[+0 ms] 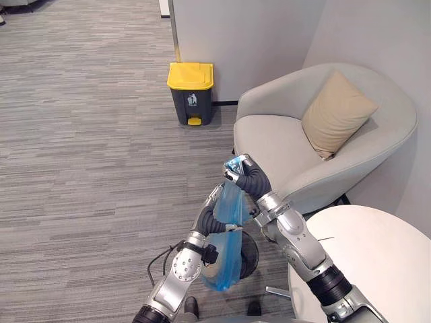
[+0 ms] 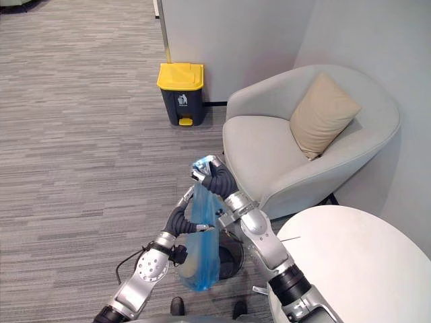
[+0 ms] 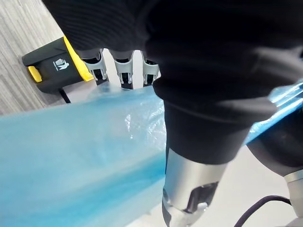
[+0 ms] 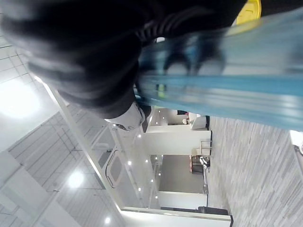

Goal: Gather rubbish on tea table into small bin, then transfer packed bag to large trash can.

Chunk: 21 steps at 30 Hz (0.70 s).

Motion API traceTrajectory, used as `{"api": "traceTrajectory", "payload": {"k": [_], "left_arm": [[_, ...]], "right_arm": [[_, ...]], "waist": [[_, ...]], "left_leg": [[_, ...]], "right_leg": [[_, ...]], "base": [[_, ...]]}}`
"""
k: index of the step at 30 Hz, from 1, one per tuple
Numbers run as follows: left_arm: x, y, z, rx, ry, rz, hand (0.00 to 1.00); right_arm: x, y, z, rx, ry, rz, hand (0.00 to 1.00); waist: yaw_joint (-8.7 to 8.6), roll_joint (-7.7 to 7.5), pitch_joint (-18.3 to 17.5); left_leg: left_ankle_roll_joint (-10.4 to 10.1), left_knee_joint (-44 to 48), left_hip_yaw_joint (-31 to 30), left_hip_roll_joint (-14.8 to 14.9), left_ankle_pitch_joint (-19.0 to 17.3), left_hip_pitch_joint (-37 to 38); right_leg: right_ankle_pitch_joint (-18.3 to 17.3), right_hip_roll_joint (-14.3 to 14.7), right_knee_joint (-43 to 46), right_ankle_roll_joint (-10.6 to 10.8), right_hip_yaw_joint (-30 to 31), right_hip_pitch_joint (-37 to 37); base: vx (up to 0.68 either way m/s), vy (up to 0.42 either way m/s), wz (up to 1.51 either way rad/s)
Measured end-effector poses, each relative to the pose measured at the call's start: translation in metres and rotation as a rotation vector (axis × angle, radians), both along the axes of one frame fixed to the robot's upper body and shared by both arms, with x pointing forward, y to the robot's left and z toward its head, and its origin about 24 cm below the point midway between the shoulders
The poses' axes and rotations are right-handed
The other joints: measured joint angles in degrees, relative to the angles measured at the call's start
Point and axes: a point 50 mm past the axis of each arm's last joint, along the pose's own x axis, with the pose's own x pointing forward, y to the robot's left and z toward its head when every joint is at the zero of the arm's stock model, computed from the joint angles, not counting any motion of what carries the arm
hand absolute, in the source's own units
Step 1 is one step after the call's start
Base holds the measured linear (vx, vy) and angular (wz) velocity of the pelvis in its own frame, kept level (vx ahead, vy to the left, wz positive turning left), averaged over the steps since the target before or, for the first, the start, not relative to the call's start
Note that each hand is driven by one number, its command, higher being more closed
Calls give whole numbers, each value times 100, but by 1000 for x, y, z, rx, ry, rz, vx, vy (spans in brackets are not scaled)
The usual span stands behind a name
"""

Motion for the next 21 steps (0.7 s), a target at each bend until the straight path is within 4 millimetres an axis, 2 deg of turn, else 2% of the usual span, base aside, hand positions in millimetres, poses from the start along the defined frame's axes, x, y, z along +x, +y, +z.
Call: {"api": "traceTrajectory", "payload": {"k": [7, 14, 21], "left_arm": [[1, -1, 2, -3, -5, 9, 0], [3, -1, 4, -30, -15, 75, 0], [0, 10, -6, -19, 26, 160, 0]], "right_arm": [[-5, 11, 8, 72, -1, 66, 100], [-14, 14, 32, 180, -62, 118, 100], [-14, 17, 39, 219, -76, 126, 100]], "waist": [[13, -45, -126], [8, -59, -151], [7, -140, -215]], "left_leg": [[-1, -12, -8, -17, 10, -4], [-1, -12, -22, -18, 10, -3], [-1, -13, -25, -20, 10, -2]], "right_leg": [[2, -7, -48, 2, 1, 9], [2, -7, -48, 3, 2, 10], [0, -10, -44, 6, 2, 10]], "base": [[0, 0, 0], [0, 0, 0], [0, 0, 0]]}}
